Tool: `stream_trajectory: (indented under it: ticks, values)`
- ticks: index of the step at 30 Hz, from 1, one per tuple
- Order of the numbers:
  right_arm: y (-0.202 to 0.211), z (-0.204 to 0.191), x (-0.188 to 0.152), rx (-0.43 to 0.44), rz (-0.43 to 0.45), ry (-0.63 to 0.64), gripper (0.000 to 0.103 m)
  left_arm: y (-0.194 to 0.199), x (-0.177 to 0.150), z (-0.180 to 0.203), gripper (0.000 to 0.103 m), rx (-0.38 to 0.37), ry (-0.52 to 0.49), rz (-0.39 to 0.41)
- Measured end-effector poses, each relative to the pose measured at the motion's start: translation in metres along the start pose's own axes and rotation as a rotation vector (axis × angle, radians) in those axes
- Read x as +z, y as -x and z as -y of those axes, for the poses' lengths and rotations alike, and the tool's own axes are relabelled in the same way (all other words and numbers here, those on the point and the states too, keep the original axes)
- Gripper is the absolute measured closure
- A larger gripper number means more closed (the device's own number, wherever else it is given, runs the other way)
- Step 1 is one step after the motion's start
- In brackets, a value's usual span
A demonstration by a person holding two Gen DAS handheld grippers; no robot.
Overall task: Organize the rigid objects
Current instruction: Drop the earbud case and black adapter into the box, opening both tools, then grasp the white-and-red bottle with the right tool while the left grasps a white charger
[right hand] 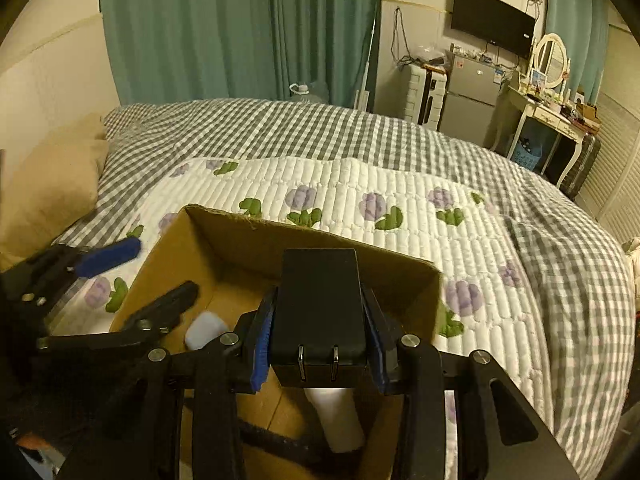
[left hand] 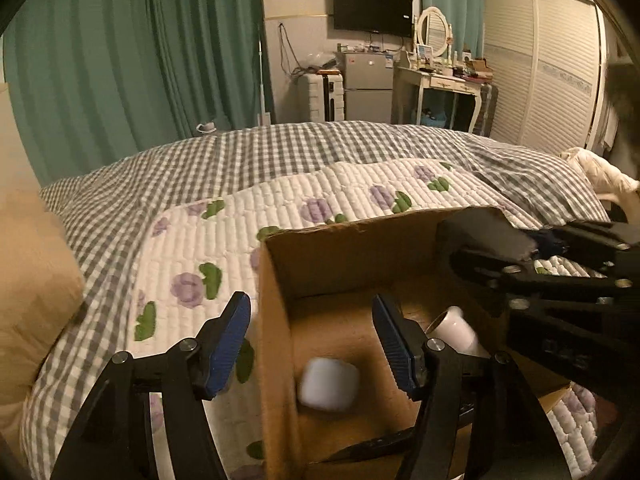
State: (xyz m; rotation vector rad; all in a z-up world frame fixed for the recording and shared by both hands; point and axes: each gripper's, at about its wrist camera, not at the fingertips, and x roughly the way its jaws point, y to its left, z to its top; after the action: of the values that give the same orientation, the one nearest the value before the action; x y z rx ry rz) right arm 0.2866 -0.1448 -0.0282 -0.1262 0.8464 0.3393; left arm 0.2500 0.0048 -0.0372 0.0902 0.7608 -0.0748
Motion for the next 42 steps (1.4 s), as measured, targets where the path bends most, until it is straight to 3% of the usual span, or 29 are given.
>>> stream_trajectory:
  ticks: [5, 7, 8, 12, 16, 20, 26, 32, 36, 37, 39, 42]
  values:
    - [-0.016, -0.004, 0.000, 0.061, -0.020, -0.037, 0.064, 0.015, -0.004, -0.005, 0.037, 0.001, 0.010, 0.017]
    - [-0.003, 0.000, 0.003, 0.085, 0.038, -0.079, 0.054, 0.025, -0.008, -0.004, 0.037, -0.012, 0.011, 0.022]
    - [0.006, 0.002, 0.004, 0.075, 0.066, -0.086, 0.043, 0.032, -0.011, -0.002, 0.037, -0.015, 0.008, 0.027]
    - [0.053, 0.004, 0.011, 0.017, 0.138, -0.063, 0.036, 0.058, -0.018, 0.002, 0.036, -0.017, 0.005, 0.037]
    - [0.102, 0.002, -0.001, -0.020, 0.154, -0.019, 0.020, 0.093, -0.031, 0.008, 0.012, -0.013, 0.002, 0.065]
    - [0.131, -0.005, -0.030, -0.059, 0.139, 0.028, 0.008, 0.117, -0.051, 0.013, 0.000, 0.015, -0.020, 0.074]
    - [0.137, -0.015, -0.094, -0.050, 0.043, 0.075, 0.007, 0.127, -0.089, 0.020, 0.000, 0.021, -0.012, 0.040]
    - [0.092, -0.013, -0.146, -0.012, -0.101, 0.082, 0.007, 0.105, -0.131, 0.028, 0.000, 0.028, -0.008, -0.041]
    - [0.048, -0.023, -0.170, -0.032, -0.220, 0.146, 0.008, 0.087, -0.150, 0.029, 0.000, 0.027, -0.001, -0.098]
    - [0.040, -0.026, -0.173, -0.038, -0.248, 0.163, 0.009, 0.084, -0.153, 0.029, 0.000, 0.030, -0.003, -0.109]
    - [0.027, -0.033, -0.181, -0.040, -0.293, 0.213, 0.022, 0.080, -0.159, 0.027, 0.000, 0.030, -0.009, -0.123]
    - [0.015, -0.041, -0.187, -0.018, -0.351, 0.259, 0.025, 0.077, -0.165, 0.024, 0.000, 0.030, -0.006, -0.141]
